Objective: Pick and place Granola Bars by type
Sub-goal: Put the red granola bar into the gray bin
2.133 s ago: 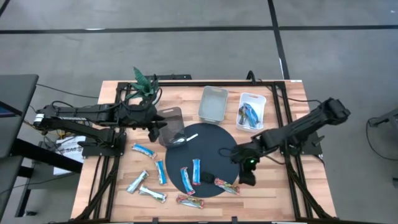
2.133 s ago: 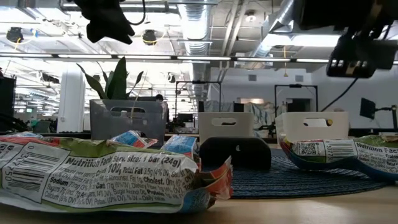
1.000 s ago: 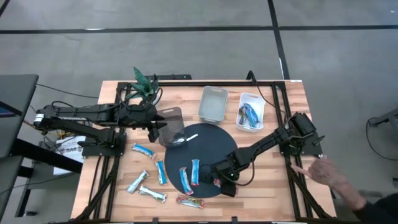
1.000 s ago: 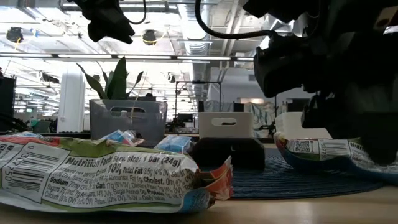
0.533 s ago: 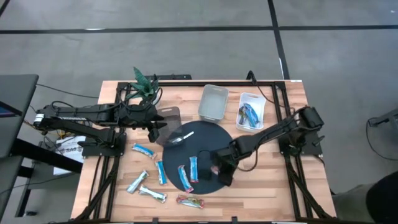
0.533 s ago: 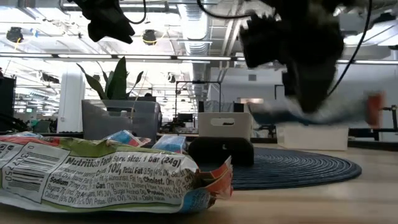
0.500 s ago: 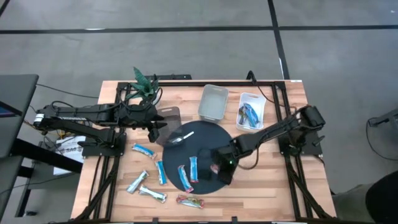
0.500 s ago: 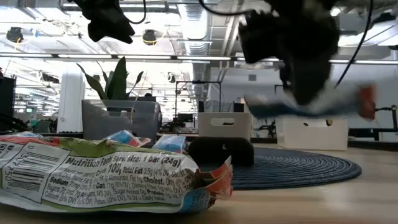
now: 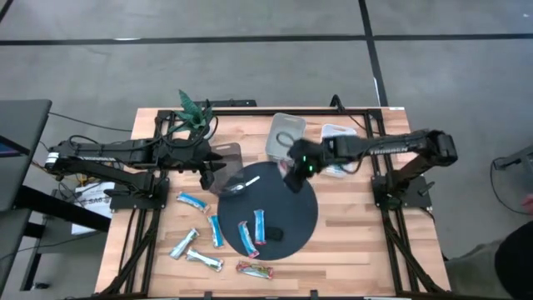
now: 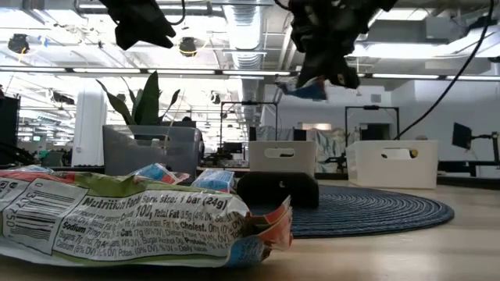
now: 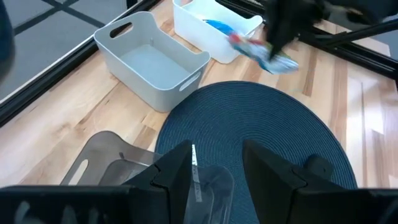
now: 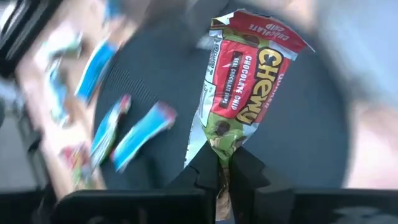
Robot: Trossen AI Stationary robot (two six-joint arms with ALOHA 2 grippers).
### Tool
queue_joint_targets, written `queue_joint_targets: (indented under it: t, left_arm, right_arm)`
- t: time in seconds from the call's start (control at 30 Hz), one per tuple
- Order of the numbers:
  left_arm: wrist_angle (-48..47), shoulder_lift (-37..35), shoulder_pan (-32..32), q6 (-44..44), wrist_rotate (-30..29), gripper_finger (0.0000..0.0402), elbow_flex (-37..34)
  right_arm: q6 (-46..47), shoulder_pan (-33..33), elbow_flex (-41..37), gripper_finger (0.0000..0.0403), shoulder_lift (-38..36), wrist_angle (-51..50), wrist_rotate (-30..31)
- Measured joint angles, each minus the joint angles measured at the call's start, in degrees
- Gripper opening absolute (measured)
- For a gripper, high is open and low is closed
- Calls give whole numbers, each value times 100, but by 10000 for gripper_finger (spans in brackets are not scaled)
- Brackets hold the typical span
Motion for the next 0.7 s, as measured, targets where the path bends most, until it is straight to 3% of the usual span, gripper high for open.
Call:
queue_joint_targets:
  t: [0.33,0.7]
  left_arm:
    - [29,0,2,-1,0,134,1]
    - [32,0,0,-10,0,134,1]
  right_arm:
    - [-759,-1240,974,7,534,-184,692]
    - [-1247,-1837,1475,15,1202,-750,704]
